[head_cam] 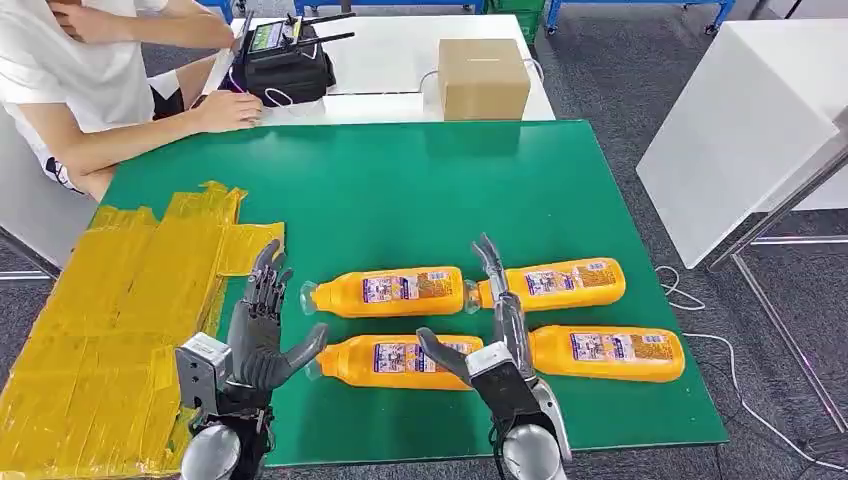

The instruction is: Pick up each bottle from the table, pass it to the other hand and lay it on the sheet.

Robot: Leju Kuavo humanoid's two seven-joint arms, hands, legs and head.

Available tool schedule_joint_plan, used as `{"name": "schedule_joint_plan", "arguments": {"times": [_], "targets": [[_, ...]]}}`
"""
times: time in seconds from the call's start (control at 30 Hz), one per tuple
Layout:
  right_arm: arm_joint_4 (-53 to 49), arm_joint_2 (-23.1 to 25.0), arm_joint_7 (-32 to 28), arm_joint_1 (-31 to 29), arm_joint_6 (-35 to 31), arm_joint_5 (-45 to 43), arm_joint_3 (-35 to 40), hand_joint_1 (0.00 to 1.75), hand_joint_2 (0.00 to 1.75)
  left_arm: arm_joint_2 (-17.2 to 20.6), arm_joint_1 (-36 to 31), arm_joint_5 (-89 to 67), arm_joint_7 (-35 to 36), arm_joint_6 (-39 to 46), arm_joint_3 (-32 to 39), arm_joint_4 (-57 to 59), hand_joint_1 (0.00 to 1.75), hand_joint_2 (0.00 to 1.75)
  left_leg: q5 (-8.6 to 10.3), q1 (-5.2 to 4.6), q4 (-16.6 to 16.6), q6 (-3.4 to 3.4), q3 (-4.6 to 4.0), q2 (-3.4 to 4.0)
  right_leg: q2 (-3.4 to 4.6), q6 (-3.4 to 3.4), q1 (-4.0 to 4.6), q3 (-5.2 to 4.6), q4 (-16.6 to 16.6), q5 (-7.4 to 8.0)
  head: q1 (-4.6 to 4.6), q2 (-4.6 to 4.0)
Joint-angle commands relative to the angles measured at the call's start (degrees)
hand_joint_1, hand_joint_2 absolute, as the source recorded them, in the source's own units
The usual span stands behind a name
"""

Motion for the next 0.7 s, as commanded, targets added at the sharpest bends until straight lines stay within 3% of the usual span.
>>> {"name": "schedule_joint_plan", "arguments": {"times": [0.03, 0.13, 0.17, 0.2, 0.7], "targets": [[-1.91, 0.67, -11.22, 4.29, -6.25, -6.09, -2.64, 0.0, 1.75, -0.51, -1.39, -12.68, -8.98, 9.76, -2.35, 5.73, 0.0, 1.75, -0.05, -0.02, -0.06, -0.01, 0.19, -0.01, -0.07, -0.04, -0.01, 0.17, -0.03, -0.06, 0.0, 0.0], [-2.58, 0.29, -11.62, 5.24, -6.52, -5.98, -2.3, 0.0, 1.75, -1.11, -1.76, -13.05, -9.91, 10.44, -2.56, 7.15, 0.05, 1.75, -0.03, -0.01, -0.07, -0.01, 0.14, -0.02, -0.07, -0.03, 0.0, 0.14, -0.05, -0.04, 0.0, 0.0], [-2.58, 0.29, -11.62, 5.24, -6.52, -5.98, -2.3, 1.48, 1.75, -1.11, -1.76, -13.05, -9.91, 10.44, -2.56, 7.15, 1.57, 1.75, -0.02, -0.02, -0.07, -0.01, 0.14, -0.01, -0.07, -0.03, -0.01, 0.14, -0.05, -0.03, 0.0, 0.0], [-2.58, 0.29, -11.62, 5.24, -6.52, -5.98, -2.3, 1.75, 1.75, -1.11, -1.76, -13.05, -9.91, 10.44, -2.56, 7.15, 1.75, 1.75, -0.04, -0.01, -0.07, -0.02, 0.19, -0.01, -0.08, -0.04, 0.0, 0.18, -0.06, -0.05, 0.0, 0.0], [-3.84, -0.28, -12.05, 7.13, -7.09, -5.84, -1.77, 1.75, 1.75, -2.19, -2.94, -12.68, -11.9, 11.75, -3.05, 10.23, 1.75, 1.75, -0.05, -0.03, -0.08, -0.02, 0.2, -0.01, -0.08, -0.04, -0.02, 0.19, -0.04, -0.07, 0.0, 0.0]]}}
